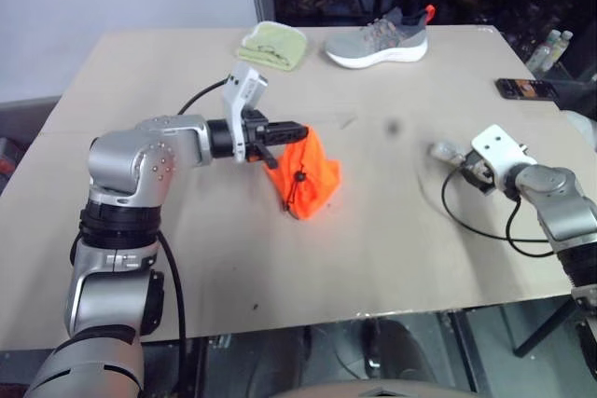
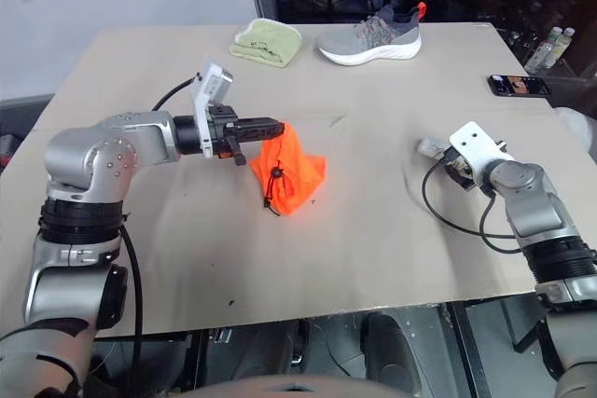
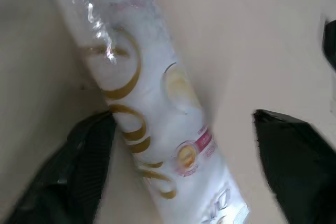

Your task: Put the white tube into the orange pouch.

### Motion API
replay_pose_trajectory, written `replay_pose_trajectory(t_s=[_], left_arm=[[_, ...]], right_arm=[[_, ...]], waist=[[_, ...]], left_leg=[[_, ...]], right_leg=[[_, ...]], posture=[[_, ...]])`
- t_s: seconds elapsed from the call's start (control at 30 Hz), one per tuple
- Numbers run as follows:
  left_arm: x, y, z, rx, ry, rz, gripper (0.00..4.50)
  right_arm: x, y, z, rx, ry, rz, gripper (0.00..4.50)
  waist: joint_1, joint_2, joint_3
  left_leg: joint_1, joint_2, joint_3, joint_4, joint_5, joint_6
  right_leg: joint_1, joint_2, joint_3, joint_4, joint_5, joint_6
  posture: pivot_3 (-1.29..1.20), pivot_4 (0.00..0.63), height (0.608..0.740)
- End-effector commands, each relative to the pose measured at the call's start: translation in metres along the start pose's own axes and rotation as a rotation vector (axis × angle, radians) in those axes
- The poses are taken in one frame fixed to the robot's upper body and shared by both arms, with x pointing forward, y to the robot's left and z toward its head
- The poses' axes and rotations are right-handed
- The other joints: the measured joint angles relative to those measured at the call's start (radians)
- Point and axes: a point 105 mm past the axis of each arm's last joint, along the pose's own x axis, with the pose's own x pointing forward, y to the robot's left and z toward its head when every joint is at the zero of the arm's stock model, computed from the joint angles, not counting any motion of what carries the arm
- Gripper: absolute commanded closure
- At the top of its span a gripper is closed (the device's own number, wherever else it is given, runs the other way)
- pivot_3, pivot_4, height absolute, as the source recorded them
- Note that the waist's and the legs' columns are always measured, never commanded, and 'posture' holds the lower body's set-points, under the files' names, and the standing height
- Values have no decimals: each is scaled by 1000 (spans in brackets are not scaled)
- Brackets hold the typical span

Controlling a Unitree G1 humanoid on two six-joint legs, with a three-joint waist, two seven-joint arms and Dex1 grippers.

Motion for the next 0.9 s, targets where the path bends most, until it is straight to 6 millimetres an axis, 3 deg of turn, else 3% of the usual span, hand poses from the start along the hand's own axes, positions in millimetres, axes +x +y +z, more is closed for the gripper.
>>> replay_pose_trajectory(t_s=[0.03, 0.1, 0.23, 0.33, 0.47, 0.6, 0.77, 0.9], left_arm=[[-6, -4, 15, 45, -58, 16, 4500], [-6, -2, 15, 36, -66, 25, 4500], [-4, 3, 17, 22, -86, 58, 4500], [-3, 5, 17, 14, -89, 68, 4500], [0, 4, 15, 12, -75, 65, 4500], [7, 2, 16, 8, -76, 53, 4500], [14, -3, 21, 17, -84, 31, 4500], [10, -23, 17, 85, -57, -93, 4500]], right_arm=[[-1, -1, -4, 22, 7, 16, 2375], [-4, 2, 1, 21, -13, 30, 3310], [-19, 3, 18, 6, -92, 50, 3310], [-43, 12, 50, 19, -217, 116, 3310], [-88, 57, 102, 44, -398, 352, 3310], [-115, 105, 136, 29, -483, 535, 3310], [-117, 138, 154, 12, -497, 638, 3310], [-98, 148, 153, 56, -438, 676, 3310]], waist=[[0, 0, 0], [0, 0, 0], [-1, 0, 0], [-1, 1, 1], [-6, 3, 2], [-2, 2, 1], [5, 2, 1], [-2, 2, 1]], left_leg=[[0, 0, 0, 0, 0, 0], [0, 0, 0, 0, 0, 0], [0, 0, -1, 0, 0, 0], [0, 0, -2, 0, 0, 0], [0, 0, -5, 0, 0, 0], [0, 0, -8, 0, 0, 0], [-1, -1, -8, 0, 0, 0], [-1, -2, -8, 0, 0, 0]], right_leg=[[0, 0, 0, 0, 0, 0], [0, 0, 0, 0, 0, 0], [0, 0, 0, 1, 0, 0], [0, 0, 0, 1, 0, 0], [-1, 0, 0, 1, 0, 0], [0, 0, -2, 1, 0, 0], [0, -1, -2, 1, 0, 0], [0, -1, -2, 1, 0, 0]], posture=[[0, 150, 740], [0, 150, 740], [0, 150, 740], [0, 150, 740], [0, 150, 740], [0, 150, 740], [0, 150, 740], [0, 150, 740]])
